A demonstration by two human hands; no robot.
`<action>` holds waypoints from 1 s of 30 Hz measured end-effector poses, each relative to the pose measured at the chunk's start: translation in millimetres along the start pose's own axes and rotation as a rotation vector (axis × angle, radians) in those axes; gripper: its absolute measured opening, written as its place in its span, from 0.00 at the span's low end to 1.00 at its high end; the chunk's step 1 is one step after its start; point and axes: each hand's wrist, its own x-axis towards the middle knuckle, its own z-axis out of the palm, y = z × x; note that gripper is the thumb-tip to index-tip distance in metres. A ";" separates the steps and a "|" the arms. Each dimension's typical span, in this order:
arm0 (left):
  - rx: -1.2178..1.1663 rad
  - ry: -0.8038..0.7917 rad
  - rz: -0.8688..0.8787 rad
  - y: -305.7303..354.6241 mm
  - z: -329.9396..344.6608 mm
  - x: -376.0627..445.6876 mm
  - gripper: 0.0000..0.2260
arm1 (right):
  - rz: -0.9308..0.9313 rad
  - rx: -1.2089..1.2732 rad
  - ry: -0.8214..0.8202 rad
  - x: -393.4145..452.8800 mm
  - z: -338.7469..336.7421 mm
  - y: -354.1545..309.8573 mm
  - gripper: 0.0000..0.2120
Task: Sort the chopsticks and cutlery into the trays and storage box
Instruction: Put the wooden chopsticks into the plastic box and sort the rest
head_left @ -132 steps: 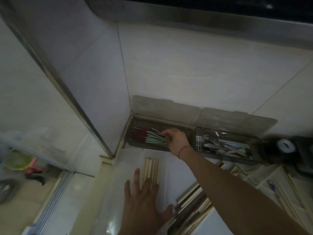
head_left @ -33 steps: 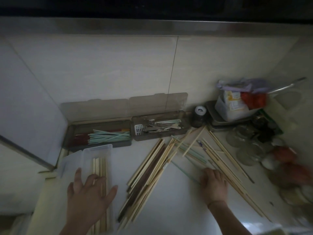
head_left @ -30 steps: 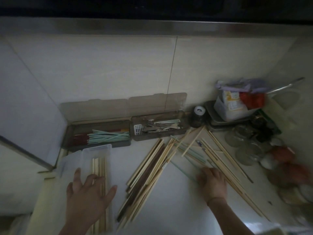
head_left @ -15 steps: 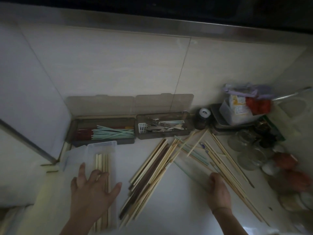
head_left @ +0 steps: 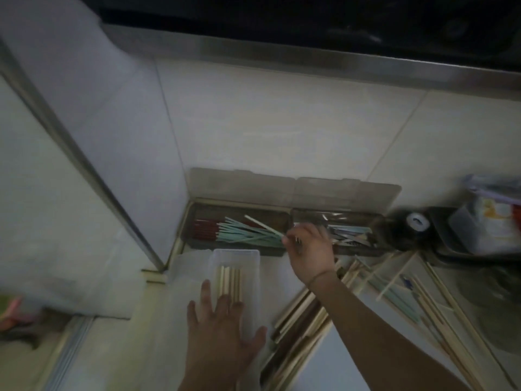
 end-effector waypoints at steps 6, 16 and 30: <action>-0.046 0.013 0.005 -1.7 -0.5 1.4 0.30 | 0.065 -0.244 -0.296 44.5 45.4 -21.7 0.09; -0.033 -0.005 0.003 -0.7 0.0 0.4 0.29 | 0.055 -0.139 -0.181 17.0 40.2 -1.9 0.22; 0.053 0.015 0.050 -2.3 1.6 -3.7 0.28 | 0.526 -0.326 -0.135 -209.5 -55.7 151.9 0.25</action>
